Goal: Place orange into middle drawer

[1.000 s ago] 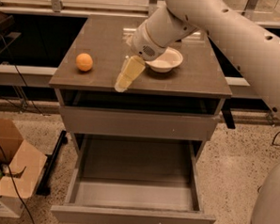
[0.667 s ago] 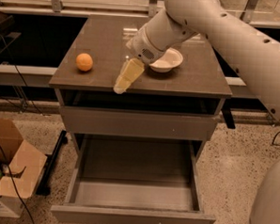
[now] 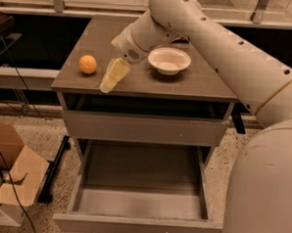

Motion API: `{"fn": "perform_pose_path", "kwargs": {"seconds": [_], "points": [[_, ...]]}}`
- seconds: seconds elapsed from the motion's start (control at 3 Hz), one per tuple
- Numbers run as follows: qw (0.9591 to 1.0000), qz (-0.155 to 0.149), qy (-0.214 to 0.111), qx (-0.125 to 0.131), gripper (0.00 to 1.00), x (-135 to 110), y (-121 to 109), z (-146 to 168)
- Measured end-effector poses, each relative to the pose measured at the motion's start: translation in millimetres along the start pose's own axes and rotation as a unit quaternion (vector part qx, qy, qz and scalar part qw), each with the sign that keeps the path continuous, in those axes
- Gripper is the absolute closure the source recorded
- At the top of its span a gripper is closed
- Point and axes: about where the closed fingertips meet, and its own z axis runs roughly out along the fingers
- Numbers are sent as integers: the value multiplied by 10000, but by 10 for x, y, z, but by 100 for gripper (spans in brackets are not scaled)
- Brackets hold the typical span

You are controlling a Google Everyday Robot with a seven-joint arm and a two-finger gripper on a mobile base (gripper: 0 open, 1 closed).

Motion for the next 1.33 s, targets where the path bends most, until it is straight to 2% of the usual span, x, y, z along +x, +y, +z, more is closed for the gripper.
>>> {"fn": "perform_pose_path", "kwargs": {"seconds": [0.33, 1.0, 1.33], "points": [[9997, -171, -121, -123, 0, -182, -106, 243], [9973, -392, -265, -564, 0, -445, -334, 801], [9968, -387, -276, -637, 18, -475, -447, 939]]}}
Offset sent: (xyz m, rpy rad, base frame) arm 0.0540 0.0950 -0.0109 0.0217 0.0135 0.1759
